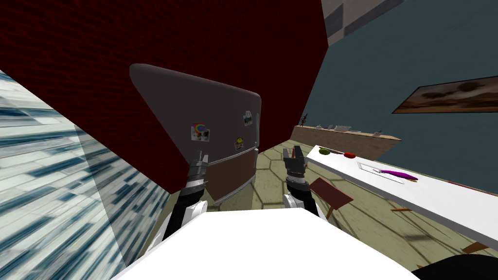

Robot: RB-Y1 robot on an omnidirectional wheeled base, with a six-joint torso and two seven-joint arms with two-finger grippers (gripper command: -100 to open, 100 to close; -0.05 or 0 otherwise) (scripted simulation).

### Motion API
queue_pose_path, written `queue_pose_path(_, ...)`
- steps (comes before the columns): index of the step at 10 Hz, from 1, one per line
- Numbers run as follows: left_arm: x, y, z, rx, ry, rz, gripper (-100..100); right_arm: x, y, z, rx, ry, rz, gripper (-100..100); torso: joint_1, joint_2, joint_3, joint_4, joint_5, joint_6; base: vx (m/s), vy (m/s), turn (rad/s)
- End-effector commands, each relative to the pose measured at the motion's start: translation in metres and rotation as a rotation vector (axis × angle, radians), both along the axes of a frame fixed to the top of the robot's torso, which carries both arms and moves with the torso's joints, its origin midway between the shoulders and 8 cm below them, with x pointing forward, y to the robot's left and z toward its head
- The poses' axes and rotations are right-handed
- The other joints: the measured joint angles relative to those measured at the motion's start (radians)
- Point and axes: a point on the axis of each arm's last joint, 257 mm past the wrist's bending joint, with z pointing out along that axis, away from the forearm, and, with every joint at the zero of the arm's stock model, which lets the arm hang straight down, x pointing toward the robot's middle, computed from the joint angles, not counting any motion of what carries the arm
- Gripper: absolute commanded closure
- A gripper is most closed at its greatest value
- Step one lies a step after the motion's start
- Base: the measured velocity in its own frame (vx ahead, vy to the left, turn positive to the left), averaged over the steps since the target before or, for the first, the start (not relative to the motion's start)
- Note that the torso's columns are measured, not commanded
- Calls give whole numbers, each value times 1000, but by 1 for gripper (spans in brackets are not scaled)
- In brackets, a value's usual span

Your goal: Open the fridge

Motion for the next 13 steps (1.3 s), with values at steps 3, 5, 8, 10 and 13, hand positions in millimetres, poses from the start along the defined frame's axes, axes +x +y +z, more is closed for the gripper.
queue_pose_path(3,0,0,0,0,0,0,0,0,0,0,0,0,0,0,0,175,-351,176,0,0,0,0,0)
queue_pose_path(5,0,0,0,0,0,0,0,0,0,0,0,0,0,0,0,322,-644,322,0,0,0,0,0)
queue_pose_path(8,0,0,0,0,0,0,0,0,0,0,0,0,0,0,0,544,-1087,544,0,0,0,0,0)
queue_pose_path(10,1,-2,-1,28,5,-13,-100,0,0,0,0,0,0,0,0,691,-1382,691,0,0,10,-14,6)
queue_pose_path(13,4,-2,-5,80,15,-33,-100,0,0,0,0,0,0,0,-2,734,-1477,736,-1,0,68,-74,36)
